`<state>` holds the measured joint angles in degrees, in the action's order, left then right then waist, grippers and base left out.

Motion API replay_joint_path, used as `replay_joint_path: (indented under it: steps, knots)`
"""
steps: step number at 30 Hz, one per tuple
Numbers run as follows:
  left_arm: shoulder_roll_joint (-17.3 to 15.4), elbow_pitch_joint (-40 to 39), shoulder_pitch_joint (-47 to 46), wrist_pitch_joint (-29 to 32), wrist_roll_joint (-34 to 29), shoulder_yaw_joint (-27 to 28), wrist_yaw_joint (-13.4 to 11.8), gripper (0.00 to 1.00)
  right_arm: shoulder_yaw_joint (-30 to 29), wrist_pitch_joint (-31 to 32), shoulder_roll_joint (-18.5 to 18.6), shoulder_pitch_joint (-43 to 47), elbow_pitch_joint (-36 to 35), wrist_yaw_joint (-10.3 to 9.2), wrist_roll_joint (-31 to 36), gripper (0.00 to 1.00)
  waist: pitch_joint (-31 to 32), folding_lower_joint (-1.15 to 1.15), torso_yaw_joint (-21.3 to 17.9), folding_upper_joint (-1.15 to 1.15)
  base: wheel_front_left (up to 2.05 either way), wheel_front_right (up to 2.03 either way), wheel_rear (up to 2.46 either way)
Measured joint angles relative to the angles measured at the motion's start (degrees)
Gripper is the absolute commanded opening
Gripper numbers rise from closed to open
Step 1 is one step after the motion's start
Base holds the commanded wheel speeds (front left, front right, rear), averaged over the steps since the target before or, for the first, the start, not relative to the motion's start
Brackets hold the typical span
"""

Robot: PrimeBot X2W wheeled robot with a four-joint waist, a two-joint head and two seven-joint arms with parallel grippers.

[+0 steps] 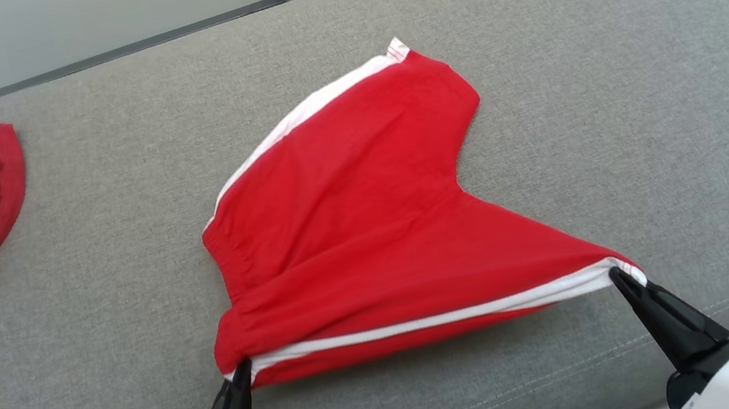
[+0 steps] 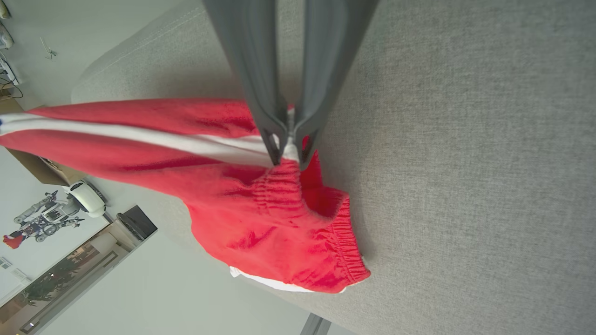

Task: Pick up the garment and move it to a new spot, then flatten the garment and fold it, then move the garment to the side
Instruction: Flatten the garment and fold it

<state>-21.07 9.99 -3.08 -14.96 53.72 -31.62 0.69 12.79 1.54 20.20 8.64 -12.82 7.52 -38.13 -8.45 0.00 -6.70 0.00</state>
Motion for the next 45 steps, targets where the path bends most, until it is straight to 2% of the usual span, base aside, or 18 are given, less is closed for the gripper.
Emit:
replay_joint_path:
  steps: [4, 8, 23, 33, 39, 45]
  knots:
    - [-1.2, -4.1, 4.3, 0.0, -0.2, 0.7, -1.3, 0.0, -2.4, 3.5, -1.8, 3.1, -4.6, 0.01, 1.5, 0.0, 0.6, 0.0, 0.5, 0.0, 0.0, 0.0, 0.0]
    - [-1.4, -6.2, 5.4, 0.8, 0.3, 0.5, -1.9, 0.0, -3.7, 5.9, -2.9, 3.4, -5.7, 0.01, 2.6, 0.0, 0.7, 0.0, 1.0, 0.0, 0.0, 0.0, 0.0]
    - [5.5, -6.5, -1.4, 5.3, 4.2, -0.1, -4.3, 0.0, -4.4, 8.3, -1.1, -7.3, 4.6, -0.02, 1.2, 0.0, 0.3, 0.0, 4.7, 0.0, 0.0, 0.0, 0.0]
    - [12.1, 1.9, -13.0, 9.9, 6.8, 0.2, -7.2, 0.0, -3.0, 14.1, 3.3, -25.5, 16.8, -0.02, -1.2, 0.0, -1.3, 0.0, 9.9, 0.0, 0.0, 0.0, 0.0]
    - [16.4, 10.0, -21.1, 10.4, 8.4, 1.5, -9.3, 0.0, 0.7, 16.1, 5.6, -37.8, 27.0, -0.02, -1.6, 0.0, -3.8, 0.0, 13.0, 0.0, 0.0, 0.0, 0.0]
    - [18.1, 16.3, -28.0, 9.6, 11.3, 0.3, -10.2, 0.0, 5.4, 16.9, 7.1, -48.1, 36.0, 0.01, -2.9, 0.0, -7.3, 0.0, 15.6, 0.0, 0.0, 0.0, 0.0]
